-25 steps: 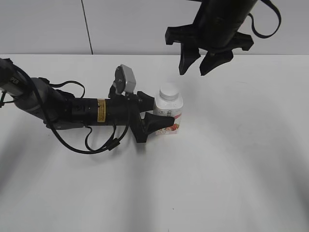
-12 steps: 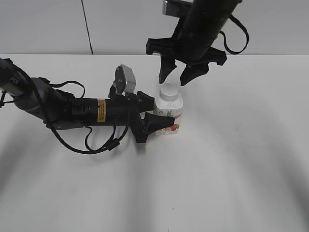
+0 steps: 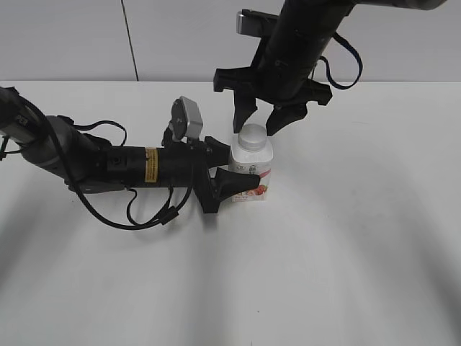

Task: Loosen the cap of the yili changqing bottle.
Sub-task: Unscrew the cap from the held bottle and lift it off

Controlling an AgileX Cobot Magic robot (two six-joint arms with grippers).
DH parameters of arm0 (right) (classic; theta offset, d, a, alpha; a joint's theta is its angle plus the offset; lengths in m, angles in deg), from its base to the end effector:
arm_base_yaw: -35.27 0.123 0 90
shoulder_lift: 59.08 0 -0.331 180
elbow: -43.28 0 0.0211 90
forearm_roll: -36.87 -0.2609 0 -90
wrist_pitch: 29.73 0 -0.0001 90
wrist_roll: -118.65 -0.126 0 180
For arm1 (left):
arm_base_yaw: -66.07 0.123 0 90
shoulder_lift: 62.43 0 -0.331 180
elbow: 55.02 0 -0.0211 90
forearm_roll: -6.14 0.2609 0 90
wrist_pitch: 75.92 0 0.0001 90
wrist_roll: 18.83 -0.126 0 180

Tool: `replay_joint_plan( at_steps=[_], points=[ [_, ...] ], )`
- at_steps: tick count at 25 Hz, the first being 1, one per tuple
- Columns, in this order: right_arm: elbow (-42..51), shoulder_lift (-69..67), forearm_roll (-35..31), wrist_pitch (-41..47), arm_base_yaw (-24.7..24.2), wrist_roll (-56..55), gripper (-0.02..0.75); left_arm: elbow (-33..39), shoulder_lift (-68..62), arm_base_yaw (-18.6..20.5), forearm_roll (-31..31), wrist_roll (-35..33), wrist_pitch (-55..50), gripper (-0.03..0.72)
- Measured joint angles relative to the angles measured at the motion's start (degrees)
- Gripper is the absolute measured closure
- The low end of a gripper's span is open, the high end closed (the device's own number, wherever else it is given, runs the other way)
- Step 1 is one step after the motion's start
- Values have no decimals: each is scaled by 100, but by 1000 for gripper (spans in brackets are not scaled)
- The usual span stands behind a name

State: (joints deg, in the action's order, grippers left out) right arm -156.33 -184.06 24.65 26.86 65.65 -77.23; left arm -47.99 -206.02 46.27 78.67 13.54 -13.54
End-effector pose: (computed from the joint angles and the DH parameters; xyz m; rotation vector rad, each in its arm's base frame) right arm 0.4084 0.2652 0.2279 -0.2367 2.8873 0.4432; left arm 0.4068 -0.2596 0.0679 1.2442 1.5358 -1.0042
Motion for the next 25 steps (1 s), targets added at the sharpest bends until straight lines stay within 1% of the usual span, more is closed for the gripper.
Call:
replay_joint_plan(
  at_steps=[14,18,25],
  points=[
    [-10,-119,0,153,4,-7,297,0,0,0,3,-5,0,267],
    [-12,-119,-5,166,11,-12,342,0,0,0,3,-5,0,267],
    [-16,-119,-5,181,11,68,342,0,0,0,7,-5,0,267]
  ],
)
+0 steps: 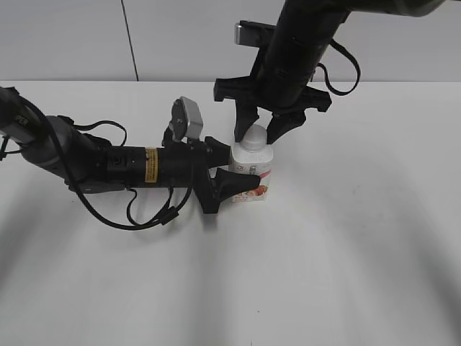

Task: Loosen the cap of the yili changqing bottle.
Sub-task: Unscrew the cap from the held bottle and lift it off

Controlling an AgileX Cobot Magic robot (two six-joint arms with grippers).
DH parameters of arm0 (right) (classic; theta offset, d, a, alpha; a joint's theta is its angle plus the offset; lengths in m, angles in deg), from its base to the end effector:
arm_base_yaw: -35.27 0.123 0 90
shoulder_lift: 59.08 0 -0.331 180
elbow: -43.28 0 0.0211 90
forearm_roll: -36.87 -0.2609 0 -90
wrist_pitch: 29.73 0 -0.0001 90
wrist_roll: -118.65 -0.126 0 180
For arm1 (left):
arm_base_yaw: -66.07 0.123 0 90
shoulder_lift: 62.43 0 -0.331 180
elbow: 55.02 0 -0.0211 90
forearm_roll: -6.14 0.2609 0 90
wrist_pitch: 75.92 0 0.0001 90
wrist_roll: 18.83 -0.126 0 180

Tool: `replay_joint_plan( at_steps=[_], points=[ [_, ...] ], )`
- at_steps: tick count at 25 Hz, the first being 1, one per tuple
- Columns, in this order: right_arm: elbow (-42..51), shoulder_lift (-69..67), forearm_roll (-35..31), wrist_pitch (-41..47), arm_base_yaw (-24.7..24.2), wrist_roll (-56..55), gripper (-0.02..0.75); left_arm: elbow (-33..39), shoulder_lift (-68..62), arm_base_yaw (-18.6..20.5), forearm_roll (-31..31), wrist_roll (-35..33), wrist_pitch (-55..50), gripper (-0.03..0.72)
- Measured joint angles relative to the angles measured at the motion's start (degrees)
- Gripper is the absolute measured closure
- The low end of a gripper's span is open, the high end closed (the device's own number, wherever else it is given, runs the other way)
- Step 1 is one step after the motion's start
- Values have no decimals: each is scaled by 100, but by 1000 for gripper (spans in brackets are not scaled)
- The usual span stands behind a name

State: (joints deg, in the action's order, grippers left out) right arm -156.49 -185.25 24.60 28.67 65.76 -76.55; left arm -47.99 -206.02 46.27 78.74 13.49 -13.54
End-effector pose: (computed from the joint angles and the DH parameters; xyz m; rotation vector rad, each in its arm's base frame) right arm 0.4065 0.2659 0.2175 -0.2628 2.9332 0.4210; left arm 0.4067 -0.2596 0.0679 1.2462 1.5349 -1.0038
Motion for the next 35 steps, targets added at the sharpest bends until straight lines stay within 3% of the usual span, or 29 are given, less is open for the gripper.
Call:
replay_joint_plan(
  at_steps=[5,17,35],
  points=[
    [0,0,0,23,0,996,342,0,0,0,0,0,5,267],
    [-30,0,-5,215,0,4634,346,0,0,6,146,-25,24,281],
    [-56,0,-47,411,0,8335,347,0,5,6,262,-110,147,291]
  ],
)
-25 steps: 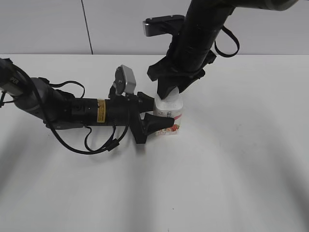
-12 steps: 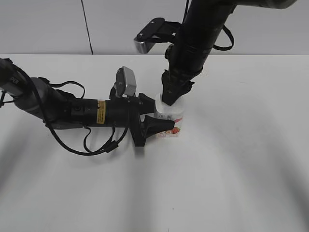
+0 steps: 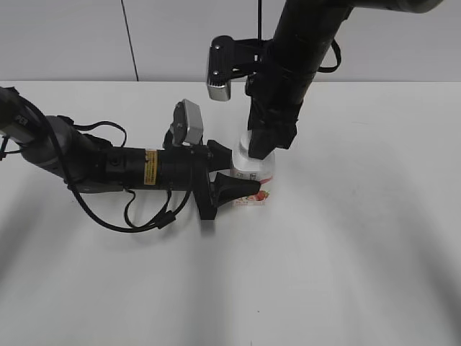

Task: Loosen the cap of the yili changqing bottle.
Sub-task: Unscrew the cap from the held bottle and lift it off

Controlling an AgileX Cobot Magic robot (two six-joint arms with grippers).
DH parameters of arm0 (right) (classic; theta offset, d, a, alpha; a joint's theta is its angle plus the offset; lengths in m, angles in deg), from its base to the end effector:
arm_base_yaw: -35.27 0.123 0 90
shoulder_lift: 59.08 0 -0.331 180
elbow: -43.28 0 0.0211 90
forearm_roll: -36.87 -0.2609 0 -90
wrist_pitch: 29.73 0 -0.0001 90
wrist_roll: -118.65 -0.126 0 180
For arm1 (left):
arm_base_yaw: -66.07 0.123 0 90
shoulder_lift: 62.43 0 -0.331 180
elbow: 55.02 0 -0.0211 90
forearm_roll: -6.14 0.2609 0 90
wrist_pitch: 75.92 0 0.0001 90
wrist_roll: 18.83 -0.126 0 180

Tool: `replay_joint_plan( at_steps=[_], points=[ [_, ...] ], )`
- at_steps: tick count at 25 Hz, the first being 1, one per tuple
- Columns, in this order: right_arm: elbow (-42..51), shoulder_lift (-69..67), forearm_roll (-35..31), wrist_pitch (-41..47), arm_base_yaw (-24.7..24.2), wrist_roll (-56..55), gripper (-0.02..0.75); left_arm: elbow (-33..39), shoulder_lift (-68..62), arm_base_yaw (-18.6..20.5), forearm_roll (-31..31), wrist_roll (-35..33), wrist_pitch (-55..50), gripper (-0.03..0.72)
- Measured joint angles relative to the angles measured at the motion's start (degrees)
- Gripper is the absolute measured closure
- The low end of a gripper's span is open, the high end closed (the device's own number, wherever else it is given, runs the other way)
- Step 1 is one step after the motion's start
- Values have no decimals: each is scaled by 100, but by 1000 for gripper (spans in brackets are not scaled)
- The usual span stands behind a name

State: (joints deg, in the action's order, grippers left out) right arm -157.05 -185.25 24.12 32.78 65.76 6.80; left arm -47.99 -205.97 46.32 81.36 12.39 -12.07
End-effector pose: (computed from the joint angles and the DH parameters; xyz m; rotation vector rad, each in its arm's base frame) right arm 0.3996 0.2639 0.2185 -2.1023 1.9642 0.1893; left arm 0.4009 -0.2601 0.0686 1.3044 1.4873 -1.0193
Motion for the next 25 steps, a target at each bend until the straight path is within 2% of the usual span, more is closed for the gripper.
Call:
replay_joint_plan(
  at_steps=[6,21,25],
  points=[
    [0,5,-28,-36,0,409,348,0,0,0,11,0,6,291],
    [0,5,-91,-15,0,425,349,0,0,0,25,6,17,294],
    [0,5,-133,4,-5,435,325,0,0,0,51,13,34,295]
  ],
)
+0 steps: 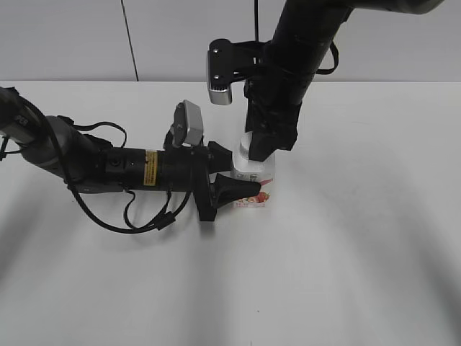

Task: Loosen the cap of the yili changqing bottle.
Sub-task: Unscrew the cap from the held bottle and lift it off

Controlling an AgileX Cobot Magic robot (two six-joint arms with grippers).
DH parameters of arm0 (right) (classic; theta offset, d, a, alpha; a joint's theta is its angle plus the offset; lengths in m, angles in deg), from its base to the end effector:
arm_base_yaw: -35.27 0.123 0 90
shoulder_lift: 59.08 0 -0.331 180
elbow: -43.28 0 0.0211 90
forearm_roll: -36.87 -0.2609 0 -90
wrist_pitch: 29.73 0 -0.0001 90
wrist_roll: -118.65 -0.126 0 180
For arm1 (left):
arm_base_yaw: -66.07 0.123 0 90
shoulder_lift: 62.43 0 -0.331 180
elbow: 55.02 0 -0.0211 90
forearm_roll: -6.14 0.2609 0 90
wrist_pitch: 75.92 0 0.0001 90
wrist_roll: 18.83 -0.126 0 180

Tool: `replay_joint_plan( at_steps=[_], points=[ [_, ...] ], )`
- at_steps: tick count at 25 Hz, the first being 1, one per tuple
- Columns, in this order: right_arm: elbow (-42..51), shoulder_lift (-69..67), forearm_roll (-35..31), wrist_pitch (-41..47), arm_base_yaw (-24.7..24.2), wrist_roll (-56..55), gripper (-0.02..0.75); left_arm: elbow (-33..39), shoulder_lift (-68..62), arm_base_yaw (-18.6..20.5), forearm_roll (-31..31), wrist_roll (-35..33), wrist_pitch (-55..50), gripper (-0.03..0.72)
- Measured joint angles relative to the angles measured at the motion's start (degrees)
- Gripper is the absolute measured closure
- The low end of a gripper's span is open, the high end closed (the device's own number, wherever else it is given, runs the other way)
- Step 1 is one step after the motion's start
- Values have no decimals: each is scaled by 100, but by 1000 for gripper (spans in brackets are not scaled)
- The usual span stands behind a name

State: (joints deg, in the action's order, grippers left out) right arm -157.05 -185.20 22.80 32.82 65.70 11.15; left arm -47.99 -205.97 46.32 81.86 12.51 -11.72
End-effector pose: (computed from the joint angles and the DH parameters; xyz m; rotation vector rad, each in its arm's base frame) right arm 0.3985 0.2656 0.2195 -2.1562 1.8844 0.2031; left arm 0.3997 -0.2603 0.0687 1.3116 1.4818 -1.0274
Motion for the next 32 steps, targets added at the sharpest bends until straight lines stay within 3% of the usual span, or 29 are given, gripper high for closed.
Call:
replay_joint_plan(
  at_steps=[8,21,26,32],
  points=[
    [0,0,-240,51,5,7,183,0,0,0,12,55,-2,300],
    [-7,422,-292,258,5,-1179,172,0,0,0,20,68,-8,302],
    [-93,511,-117,336,5,-2494,172,0,0,-5,15,75,-13,302],
    [-112,511,326,496,5,-5418,172,0,0,-5,15,77,-13,302]
  ],
)
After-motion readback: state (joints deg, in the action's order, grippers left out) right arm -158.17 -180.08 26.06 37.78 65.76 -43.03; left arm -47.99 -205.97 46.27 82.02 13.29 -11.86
